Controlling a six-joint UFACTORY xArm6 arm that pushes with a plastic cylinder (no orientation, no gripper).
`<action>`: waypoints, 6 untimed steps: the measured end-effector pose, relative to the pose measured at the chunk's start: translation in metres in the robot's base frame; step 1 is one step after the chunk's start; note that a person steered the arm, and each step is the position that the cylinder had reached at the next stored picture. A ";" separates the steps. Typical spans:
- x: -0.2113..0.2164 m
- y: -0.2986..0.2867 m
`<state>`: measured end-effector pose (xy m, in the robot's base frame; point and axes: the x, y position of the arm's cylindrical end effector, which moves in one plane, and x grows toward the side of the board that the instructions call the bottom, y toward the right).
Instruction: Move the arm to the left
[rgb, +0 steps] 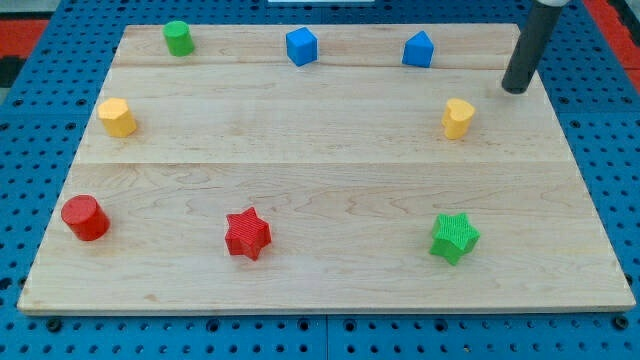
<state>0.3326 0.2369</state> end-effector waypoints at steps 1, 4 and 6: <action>0.012 -0.020; -0.009 -0.059; -0.009 -0.139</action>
